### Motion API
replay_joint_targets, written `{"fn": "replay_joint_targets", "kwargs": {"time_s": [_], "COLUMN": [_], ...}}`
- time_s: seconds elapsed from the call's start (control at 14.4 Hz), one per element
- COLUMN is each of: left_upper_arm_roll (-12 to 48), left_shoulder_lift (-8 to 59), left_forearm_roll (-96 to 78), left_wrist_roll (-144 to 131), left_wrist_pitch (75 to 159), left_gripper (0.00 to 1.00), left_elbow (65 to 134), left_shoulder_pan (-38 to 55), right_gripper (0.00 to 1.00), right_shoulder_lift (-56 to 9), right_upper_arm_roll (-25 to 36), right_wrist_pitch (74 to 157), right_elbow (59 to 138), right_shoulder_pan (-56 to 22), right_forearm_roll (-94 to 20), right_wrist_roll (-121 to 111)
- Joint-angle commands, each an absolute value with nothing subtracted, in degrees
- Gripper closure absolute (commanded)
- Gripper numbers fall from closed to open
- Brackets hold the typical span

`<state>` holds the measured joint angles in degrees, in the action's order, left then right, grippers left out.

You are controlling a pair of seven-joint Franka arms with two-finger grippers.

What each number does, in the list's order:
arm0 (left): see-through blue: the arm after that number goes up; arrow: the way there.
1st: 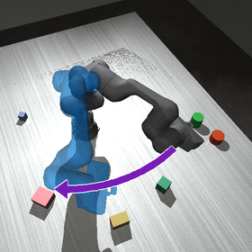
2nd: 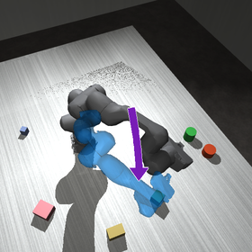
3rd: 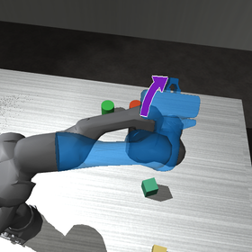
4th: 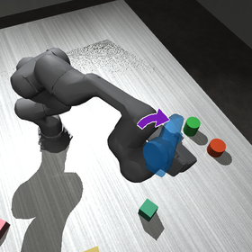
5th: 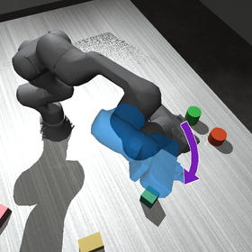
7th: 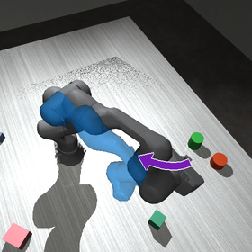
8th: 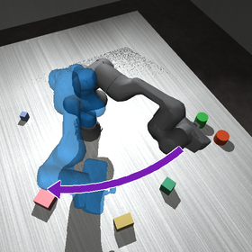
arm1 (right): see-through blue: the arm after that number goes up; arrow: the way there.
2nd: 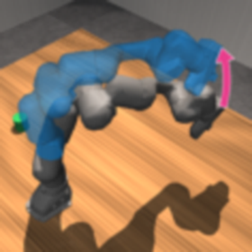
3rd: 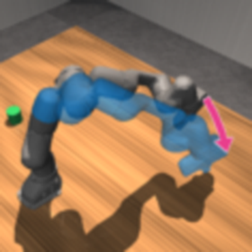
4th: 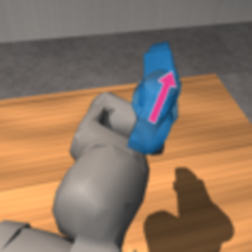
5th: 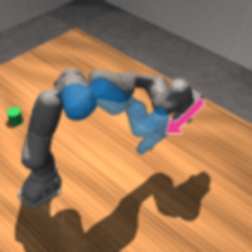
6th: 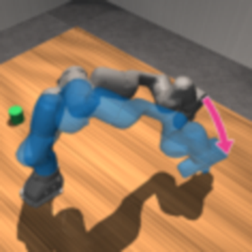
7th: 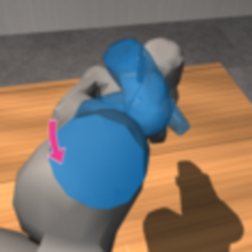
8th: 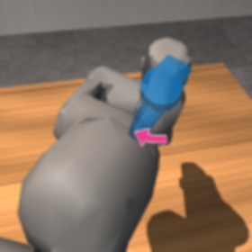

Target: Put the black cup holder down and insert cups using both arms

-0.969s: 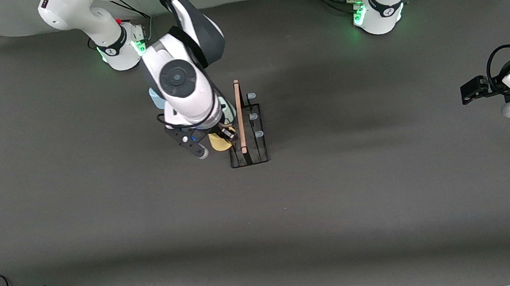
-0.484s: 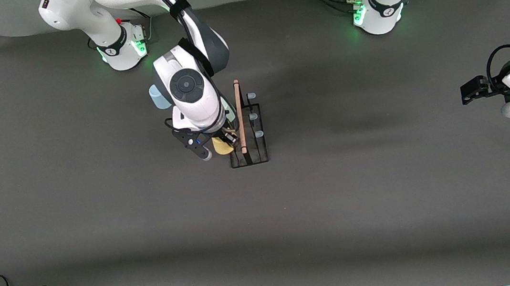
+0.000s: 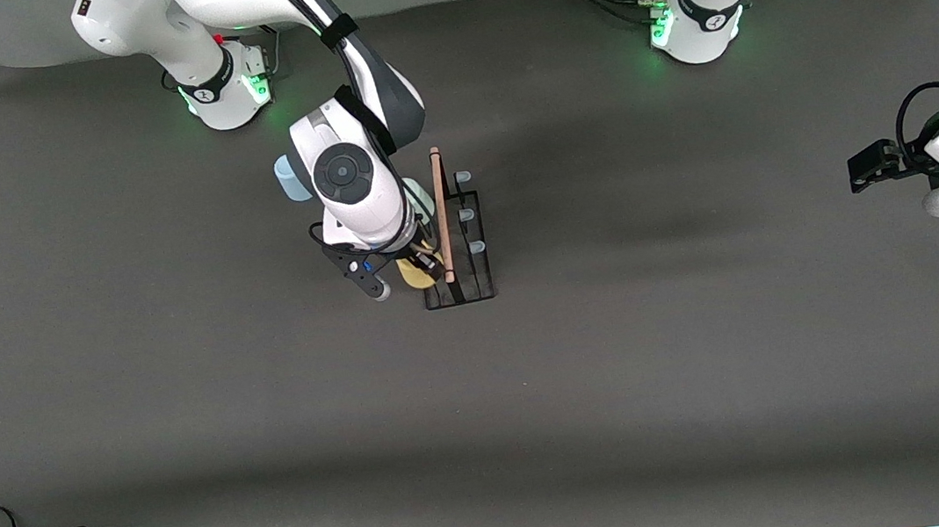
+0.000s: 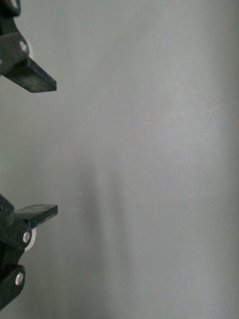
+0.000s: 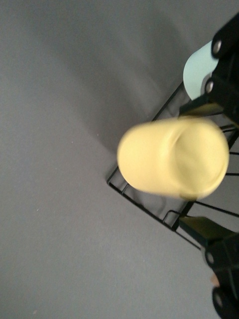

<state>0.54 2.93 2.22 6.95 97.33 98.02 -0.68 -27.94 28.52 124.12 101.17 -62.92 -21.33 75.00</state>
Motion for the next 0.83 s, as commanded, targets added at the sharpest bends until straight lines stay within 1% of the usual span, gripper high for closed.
{"fn": "replay_joint_targets", "kwargs": {"time_s": [0.0,0.21,0.35,0.48,0.76], "left_upper_arm_roll": [0.7,0.7,0.7,0.7,0.7], "left_shoulder_lift": [2.9,2.9,2.9,2.9,2.9], "left_forearm_roll": [2.5,2.5,2.5,2.5,2.5], "left_wrist_roll": [6.3,6.3,6.3,6.4,6.4], "left_wrist_pitch": [96.2,96.2,96.2,96.2,96.2], "left_gripper": [0.0,0.0,0.0,0.0,0.0], "left_elbow": [97.4,97.3,97.3,97.3,97.3], "left_shoulder_pan": [-0.8,-0.8,-0.8,-0.8,-0.8], "right_gripper": [0.0,0.0,0.0,0.0,0.0], "right_shoulder_lift": [-26.0,-25.9,-24.4,-20.8,-14.1], "right_upper_arm_roll": [29.7,32.5,35.0,37.2,37.7], "right_wrist_pitch": [115.7,101.9,95.0,91.9,87.7], "right_elbow": [94.4,83.5,78.5,78.5,80.7], "right_shoulder_pan": [-61.3,-59.9,-59.9,-60.0,-59.9], "right_forearm_roll": [-21.3,-21.0,-20.5,-19.3,-9.2], "right_wrist_roll": [75.3,74.6,69.5,60.3,44.8]}}
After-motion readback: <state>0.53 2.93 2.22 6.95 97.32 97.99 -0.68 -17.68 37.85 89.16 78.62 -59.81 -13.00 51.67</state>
